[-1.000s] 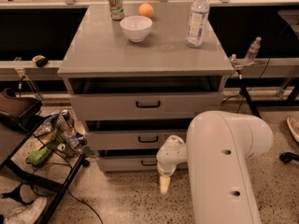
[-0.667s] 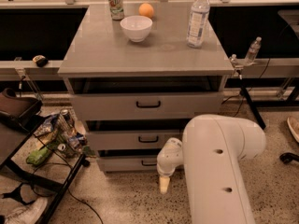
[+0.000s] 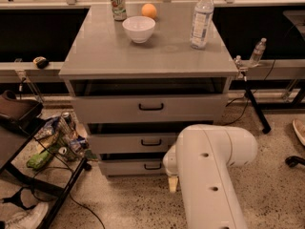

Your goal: Open bottom drawer

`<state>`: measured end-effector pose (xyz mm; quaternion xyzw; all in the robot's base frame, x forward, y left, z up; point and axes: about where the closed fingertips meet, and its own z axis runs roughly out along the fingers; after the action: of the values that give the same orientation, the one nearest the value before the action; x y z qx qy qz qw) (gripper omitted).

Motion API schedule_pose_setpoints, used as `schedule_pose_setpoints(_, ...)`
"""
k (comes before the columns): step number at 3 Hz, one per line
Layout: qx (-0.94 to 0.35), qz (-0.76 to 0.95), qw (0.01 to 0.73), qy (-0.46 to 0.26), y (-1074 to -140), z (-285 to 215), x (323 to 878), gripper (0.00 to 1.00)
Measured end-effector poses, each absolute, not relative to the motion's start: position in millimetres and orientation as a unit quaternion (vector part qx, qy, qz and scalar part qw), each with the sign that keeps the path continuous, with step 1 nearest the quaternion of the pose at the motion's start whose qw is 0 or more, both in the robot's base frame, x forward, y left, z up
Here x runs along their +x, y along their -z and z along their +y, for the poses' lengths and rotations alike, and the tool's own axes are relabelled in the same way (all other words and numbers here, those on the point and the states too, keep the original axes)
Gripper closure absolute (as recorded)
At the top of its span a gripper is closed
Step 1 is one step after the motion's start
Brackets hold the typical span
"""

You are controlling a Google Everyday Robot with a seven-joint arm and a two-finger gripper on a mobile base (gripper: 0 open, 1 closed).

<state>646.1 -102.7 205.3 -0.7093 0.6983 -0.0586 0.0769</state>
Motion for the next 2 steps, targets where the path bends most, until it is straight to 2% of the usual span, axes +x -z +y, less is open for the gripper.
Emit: schedule_pose_setpoints(2, -0.696, 0.713, 0.053, 0.062, -179, -123, 667, 0.00)
